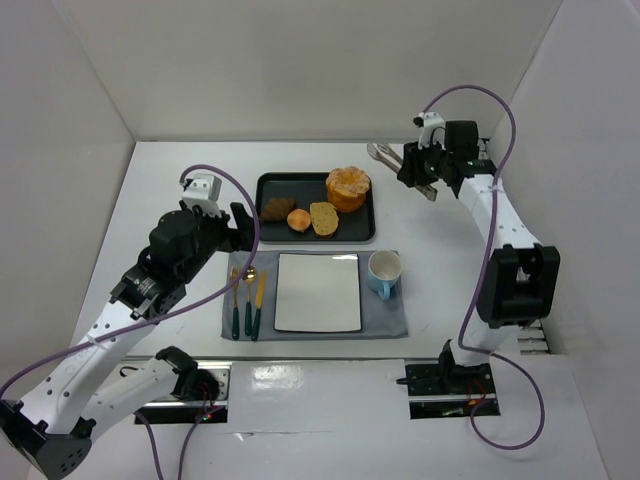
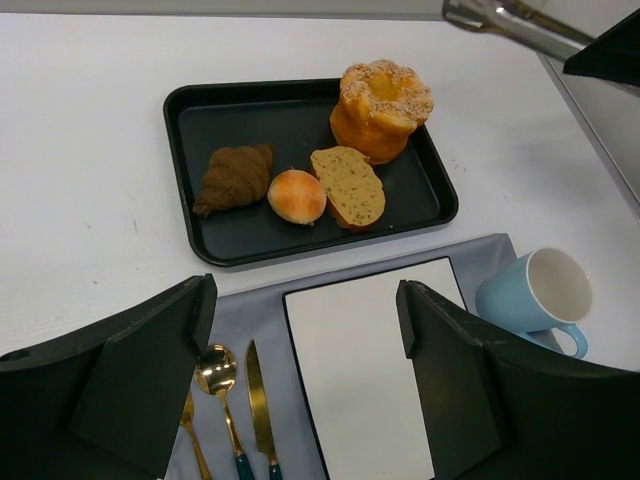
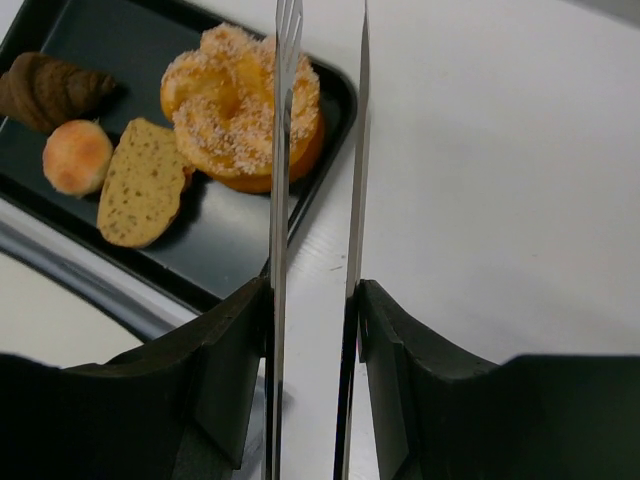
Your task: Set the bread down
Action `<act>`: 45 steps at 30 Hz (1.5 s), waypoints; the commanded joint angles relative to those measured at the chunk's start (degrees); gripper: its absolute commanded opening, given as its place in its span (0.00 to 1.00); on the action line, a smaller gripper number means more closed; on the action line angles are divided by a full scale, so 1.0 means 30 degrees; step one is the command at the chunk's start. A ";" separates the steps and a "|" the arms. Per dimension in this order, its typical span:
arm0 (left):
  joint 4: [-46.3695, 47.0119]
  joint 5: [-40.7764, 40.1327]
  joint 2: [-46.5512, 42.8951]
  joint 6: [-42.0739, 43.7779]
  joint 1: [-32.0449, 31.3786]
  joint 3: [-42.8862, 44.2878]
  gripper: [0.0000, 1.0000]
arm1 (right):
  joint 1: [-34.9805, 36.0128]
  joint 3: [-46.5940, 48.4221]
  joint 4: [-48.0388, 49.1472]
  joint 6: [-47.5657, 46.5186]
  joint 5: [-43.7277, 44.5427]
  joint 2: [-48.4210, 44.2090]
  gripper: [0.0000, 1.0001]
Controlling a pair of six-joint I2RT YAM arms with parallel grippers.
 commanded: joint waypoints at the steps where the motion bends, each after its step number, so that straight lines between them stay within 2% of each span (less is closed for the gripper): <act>1: 0.0841 -0.0441 -0.0038 0.0491 -0.0056 0.0286 0.91 | -0.0037 0.1732 -0.1157 0.0595 -0.2396 0.1449 0.49; 10: 0.0841 -0.0441 0.0138 0.0491 -0.0056 0.0286 0.91 | -0.0037 0.3229 -0.1775 0.1682 -0.4390 0.3328 0.49; 19: 0.0841 -0.0265 0.0138 0.0491 -0.0056 0.0286 0.91 | -0.0037 0.2852 -0.2126 0.2208 -0.4393 0.3506 0.50; 45: 0.0841 -0.0089 -0.0038 0.0491 -0.0056 0.0286 0.91 | -0.0037 0.1268 -0.3295 0.3293 -0.1902 0.2422 0.54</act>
